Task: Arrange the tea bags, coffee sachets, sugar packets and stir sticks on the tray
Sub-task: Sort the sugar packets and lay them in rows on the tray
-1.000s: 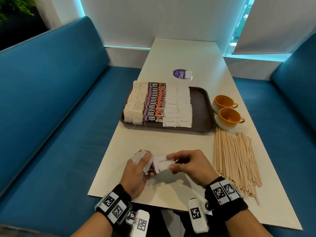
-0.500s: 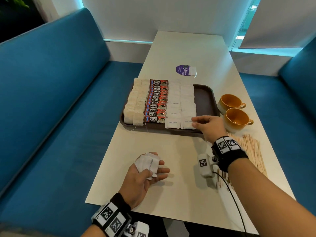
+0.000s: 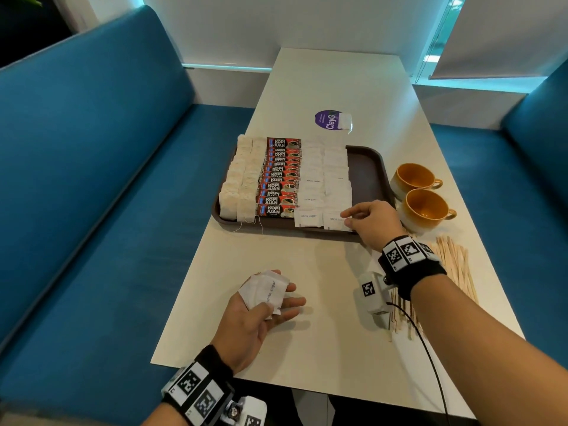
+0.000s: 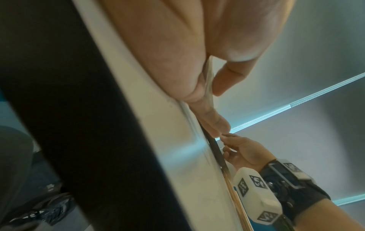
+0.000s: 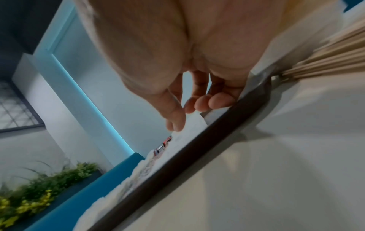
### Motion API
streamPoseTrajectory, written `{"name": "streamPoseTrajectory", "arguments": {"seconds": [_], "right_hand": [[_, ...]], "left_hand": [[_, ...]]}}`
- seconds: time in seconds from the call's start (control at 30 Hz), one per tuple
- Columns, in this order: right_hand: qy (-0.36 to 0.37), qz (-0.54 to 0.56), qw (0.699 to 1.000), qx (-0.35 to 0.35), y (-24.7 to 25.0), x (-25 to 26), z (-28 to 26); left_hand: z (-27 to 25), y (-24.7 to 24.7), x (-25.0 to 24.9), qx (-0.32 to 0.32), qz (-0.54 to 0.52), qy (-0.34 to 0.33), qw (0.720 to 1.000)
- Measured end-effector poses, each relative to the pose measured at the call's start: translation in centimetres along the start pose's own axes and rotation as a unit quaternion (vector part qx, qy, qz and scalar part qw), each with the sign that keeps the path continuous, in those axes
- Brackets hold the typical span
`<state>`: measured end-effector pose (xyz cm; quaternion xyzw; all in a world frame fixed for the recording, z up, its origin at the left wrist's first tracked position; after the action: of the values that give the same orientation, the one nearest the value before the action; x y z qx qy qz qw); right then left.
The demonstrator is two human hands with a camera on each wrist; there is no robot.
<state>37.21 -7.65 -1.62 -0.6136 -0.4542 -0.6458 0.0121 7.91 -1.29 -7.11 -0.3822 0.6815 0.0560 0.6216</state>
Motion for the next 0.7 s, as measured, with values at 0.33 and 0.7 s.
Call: {"name": "streamPoseTrajectory", "arguments": {"seconds": [0.33, 0.7], "right_hand": [[0.043, 0.188, 0.977, 0.086, -2.9, 1.5, -11.4], [-0.05, 0.358, 0.926, 0.11, -7.3, -0.5, -16.4]], "left_hand": [[-0.7, -0.7, -0.6, -0.014, 0.028, 0.031, 0.999], [-0.9, -0.6, -0.6, -0.036, 0.046, 0.005, 0.998]]}}
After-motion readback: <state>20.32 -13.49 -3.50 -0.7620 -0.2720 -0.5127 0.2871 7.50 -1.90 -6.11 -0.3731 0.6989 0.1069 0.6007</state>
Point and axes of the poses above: each hand's wrist, its own z-axis towards the middle knuckle, its own y-axis out of the back of the hand, x = y × z, the point moved 4 cm from there along z, towards the middle knuckle, and after that the axes turned 8 degrees about z, right-handed, at the moved point
